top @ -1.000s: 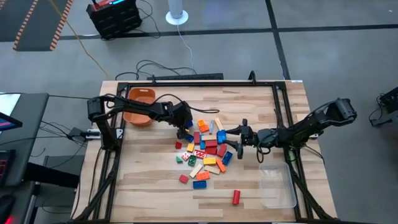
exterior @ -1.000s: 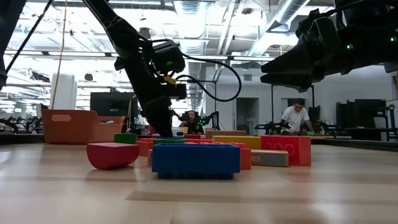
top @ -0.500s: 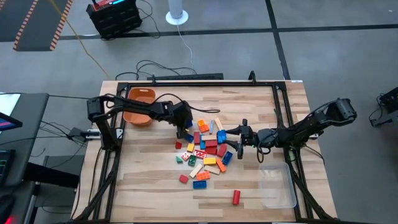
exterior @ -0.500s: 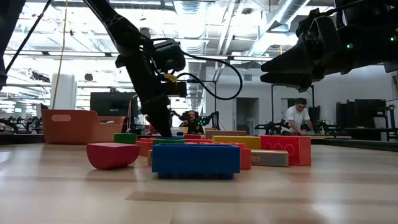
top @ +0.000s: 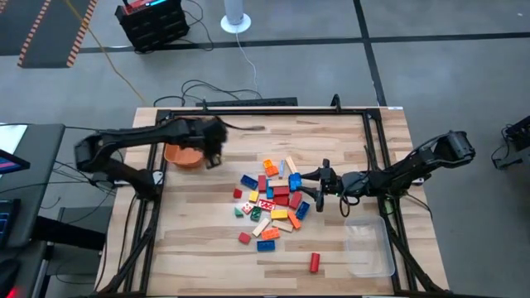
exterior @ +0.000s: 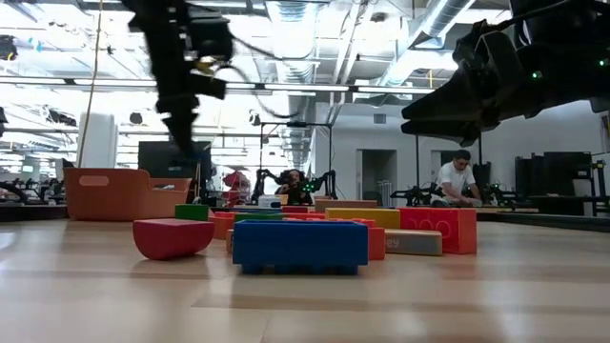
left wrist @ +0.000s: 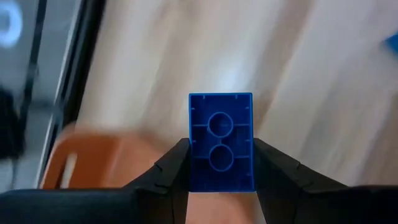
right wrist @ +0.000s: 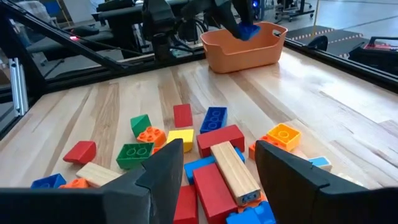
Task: Sort blocks by size
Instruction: Put the small blue game piece into the orange bin, then put the large blue game piece into the orange bin
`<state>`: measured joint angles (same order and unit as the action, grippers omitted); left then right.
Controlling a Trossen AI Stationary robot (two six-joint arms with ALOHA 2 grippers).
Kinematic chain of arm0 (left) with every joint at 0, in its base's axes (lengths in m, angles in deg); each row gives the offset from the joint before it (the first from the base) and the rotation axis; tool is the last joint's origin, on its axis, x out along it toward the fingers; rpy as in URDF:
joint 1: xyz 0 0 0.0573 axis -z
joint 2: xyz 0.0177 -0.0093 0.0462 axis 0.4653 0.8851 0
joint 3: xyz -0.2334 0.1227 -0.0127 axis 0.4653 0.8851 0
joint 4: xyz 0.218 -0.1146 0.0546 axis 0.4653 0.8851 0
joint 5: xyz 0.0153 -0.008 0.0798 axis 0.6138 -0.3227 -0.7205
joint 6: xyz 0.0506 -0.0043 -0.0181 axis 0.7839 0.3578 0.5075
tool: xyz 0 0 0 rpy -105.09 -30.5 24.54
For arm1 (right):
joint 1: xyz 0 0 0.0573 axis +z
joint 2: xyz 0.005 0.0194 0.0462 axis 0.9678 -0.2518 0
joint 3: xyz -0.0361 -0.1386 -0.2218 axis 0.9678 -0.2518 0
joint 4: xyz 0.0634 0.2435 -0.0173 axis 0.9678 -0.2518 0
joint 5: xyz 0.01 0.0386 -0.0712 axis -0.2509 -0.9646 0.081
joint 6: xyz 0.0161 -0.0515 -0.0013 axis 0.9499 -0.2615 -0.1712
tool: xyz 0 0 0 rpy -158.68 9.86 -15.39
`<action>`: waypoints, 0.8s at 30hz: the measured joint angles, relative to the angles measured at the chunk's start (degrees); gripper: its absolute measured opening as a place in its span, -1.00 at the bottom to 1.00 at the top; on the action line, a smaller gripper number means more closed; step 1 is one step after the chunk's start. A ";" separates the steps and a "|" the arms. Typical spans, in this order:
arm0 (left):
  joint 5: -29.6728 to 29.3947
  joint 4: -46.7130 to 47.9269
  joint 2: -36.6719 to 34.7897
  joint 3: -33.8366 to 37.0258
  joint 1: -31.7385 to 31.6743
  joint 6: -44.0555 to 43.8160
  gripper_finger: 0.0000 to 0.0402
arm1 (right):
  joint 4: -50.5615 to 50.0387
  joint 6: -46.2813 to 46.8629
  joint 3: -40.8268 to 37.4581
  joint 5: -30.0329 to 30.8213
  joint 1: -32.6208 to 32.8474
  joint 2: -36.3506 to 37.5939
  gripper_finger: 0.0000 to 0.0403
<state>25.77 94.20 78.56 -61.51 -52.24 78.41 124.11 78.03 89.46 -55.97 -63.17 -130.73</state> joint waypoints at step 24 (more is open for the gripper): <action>2.20 -1.39 -4.42 4.70 -9.46 3.66 0.26 | 0.02 -0.42 0.00 -0.02 -2.40 0.00 0.13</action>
<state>27.96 92.81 74.14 -56.81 -61.71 82.07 124.13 77.61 89.46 -55.99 -65.56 -130.73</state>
